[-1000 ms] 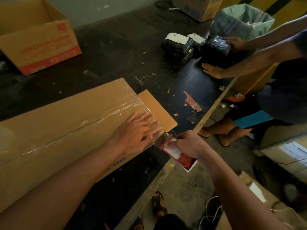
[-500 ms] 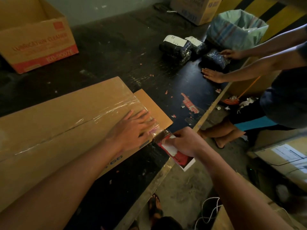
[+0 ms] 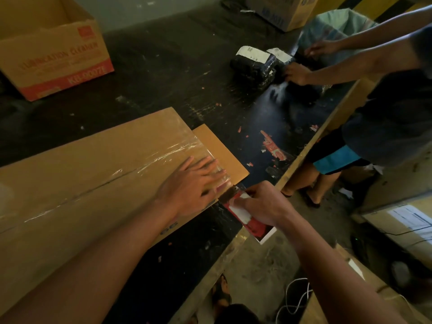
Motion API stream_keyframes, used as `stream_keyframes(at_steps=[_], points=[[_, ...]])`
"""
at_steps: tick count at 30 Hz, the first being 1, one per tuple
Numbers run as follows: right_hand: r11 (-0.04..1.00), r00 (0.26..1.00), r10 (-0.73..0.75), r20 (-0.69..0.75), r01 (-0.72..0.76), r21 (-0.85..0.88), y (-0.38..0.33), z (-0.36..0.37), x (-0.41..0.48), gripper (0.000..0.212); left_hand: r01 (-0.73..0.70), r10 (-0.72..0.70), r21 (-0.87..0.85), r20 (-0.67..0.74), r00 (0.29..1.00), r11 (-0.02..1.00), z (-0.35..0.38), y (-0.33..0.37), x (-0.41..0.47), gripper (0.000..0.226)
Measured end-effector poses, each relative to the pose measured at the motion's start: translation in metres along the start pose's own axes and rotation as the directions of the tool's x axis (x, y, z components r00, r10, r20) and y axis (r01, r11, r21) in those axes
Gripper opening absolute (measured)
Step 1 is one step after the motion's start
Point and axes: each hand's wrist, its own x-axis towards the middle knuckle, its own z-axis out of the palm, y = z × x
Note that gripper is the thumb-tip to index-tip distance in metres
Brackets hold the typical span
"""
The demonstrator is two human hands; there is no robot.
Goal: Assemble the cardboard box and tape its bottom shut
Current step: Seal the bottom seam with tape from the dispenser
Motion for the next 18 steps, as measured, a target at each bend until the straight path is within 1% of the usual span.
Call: stream_keyframes(at_steps=[4, 9, 13, 16, 18], points=[[1.0, 1.0, 0.013, 0.028, -0.013, 0.02, 0.001, -0.001, -0.004, 0.036, 0.009, -0.009, 0.01, -0.008, 1.0, 1.0, 0.0, 0.001, -0.001, 0.06], [0.995, 0.993, 0.093, 0.068, -0.094, 0.019, -0.009, -0.01, -0.005, 0.032, 0.016, -0.016, 0.03, 0.001, 1.0, 0.999, -0.002, 0.004, -0.002, 0.06], [0.996, 0.993, 0.059, 0.104, -0.065, 0.059, -0.025, -0.01, 0.0, 0.019, 0.015, -0.014, 0.036, -0.03, 0.999, 0.999, 0.004, 0.002, -0.002, 0.056], [0.987, 0.981, 0.143, 0.131, -0.151, 0.052, -0.028, -0.006, 0.011, 0.021, 0.007, -0.005, 0.046, -0.031, 0.999, 0.999, 0.007, -0.001, -0.002, 0.055], [0.983, 0.971, 0.177, 0.164, -0.183, 0.021, -0.031, -0.009, 0.019, 0.03, 0.003, -0.002, 0.054, -0.021, 1.0, 0.999, 0.008, -0.002, -0.001, 0.055]])
